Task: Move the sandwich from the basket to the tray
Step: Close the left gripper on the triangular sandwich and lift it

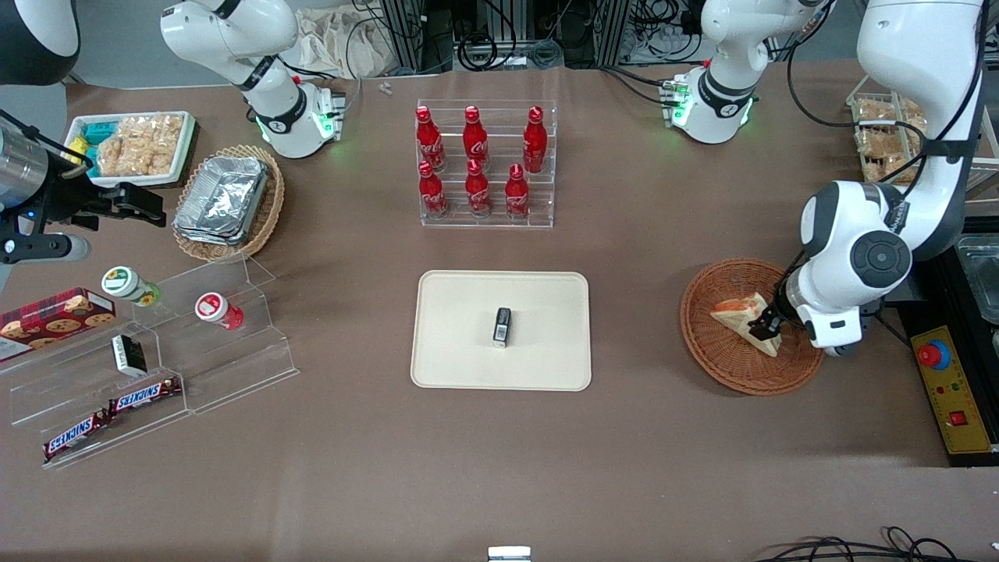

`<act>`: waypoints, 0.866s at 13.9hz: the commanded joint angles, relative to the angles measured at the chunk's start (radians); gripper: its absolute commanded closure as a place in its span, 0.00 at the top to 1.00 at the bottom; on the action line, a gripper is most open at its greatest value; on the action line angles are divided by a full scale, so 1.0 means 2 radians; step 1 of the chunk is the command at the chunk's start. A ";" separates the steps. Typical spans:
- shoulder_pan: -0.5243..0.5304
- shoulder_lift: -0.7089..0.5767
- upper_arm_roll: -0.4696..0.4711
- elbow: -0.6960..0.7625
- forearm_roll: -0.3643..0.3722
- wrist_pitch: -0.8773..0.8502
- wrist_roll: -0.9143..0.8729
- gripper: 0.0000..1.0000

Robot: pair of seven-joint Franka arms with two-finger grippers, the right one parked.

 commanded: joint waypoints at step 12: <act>0.011 0.025 -0.002 -0.040 0.018 0.076 -0.029 0.00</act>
